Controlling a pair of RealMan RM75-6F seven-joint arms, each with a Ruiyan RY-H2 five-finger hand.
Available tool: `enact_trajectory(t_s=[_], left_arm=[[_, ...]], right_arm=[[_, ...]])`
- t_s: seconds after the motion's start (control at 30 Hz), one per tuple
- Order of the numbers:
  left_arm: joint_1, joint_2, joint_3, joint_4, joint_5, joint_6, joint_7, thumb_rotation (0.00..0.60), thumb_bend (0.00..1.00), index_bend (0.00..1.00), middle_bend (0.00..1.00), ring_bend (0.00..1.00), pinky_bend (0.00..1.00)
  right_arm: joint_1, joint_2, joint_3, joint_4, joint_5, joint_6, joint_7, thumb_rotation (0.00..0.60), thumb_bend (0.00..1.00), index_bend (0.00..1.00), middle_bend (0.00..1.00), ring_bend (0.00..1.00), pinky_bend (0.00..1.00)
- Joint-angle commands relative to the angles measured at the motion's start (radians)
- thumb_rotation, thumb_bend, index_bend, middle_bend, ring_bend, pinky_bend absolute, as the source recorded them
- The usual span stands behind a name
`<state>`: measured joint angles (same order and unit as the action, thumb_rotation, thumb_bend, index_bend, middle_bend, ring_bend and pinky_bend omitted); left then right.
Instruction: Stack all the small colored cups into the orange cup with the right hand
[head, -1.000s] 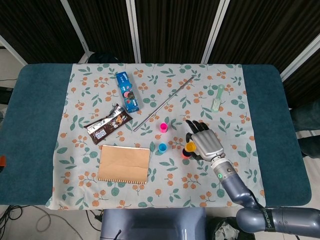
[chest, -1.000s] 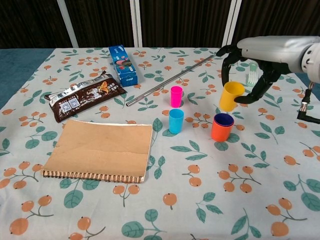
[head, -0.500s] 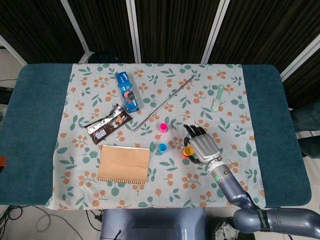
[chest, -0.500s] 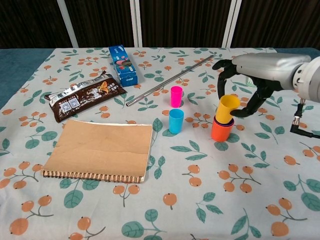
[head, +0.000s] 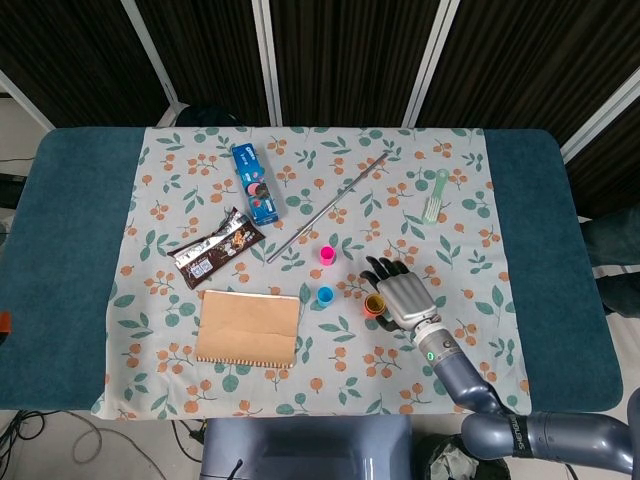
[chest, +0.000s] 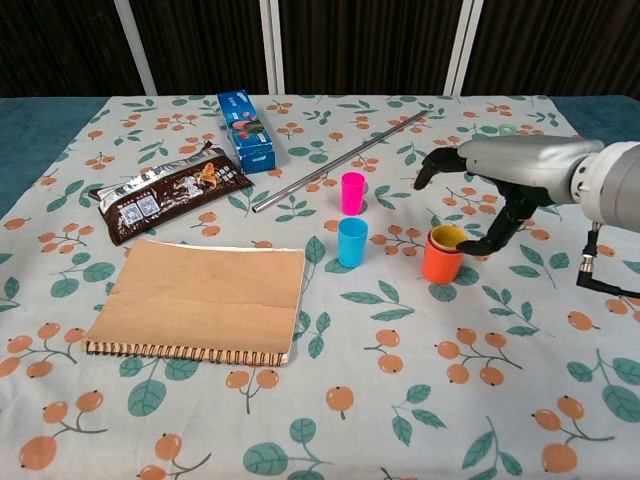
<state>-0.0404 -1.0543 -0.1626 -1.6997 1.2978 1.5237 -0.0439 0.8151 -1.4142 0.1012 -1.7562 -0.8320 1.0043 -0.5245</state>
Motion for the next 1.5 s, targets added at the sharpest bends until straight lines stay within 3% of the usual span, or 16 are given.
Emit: enact_trajectory(t_s=[0.03, 0.27, 0.5, 0.97, 1.5], left_arm=[[0.000, 0.000, 0.001, -0.001, 0.001, 0.000, 0.001, 0.600, 0.36, 0.13, 0.03, 0.00, 0.03], [0.001, 0.002, 0.000, -0.003, 0.001, 0.000, -0.002, 0.600, 0.36, 0.13, 0.03, 0.00, 0.03], [0.001, 0.006, 0.001, -0.010, -0.005, -0.007, -0.008, 0.600, 0.36, 0.13, 0.03, 0.00, 0.03], [-0.001, 0.010, -0.001, -0.014, -0.006, -0.013, -0.022, 0.600, 0.36, 0.13, 0.03, 0.00, 0.03], [0.000, 0.011, -0.001, -0.019, -0.010, -0.014, -0.024, 0.600, 0.36, 0.13, 0.03, 0.00, 0.03]], right_arm=[[0.010, 0.006, 0.015, -0.005, 0.019, -0.019, 0.011, 0.600, 0.39, 0.13, 0.00, 0.06, 0.14], [0.049, 0.019, 0.054, -0.070, 0.013, 0.012, -0.048, 0.600, 0.39, 0.17, 0.00, 0.06, 0.15], [0.104, -0.038, 0.074, -0.097, 0.047, 0.041, -0.140, 0.600, 0.39, 0.26, 0.00, 0.06, 0.15], [0.193, -0.184, 0.099, 0.049, 0.178, 0.035, -0.223, 0.600, 0.39, 0.29, 0.00, 0.06, 0.15], [0.215, -0.231, 0.089, 0.145, 0.218, 0.007, -0.213, 0.600, 0.39, 0.36, 0.00, 0.06, 0.15]])
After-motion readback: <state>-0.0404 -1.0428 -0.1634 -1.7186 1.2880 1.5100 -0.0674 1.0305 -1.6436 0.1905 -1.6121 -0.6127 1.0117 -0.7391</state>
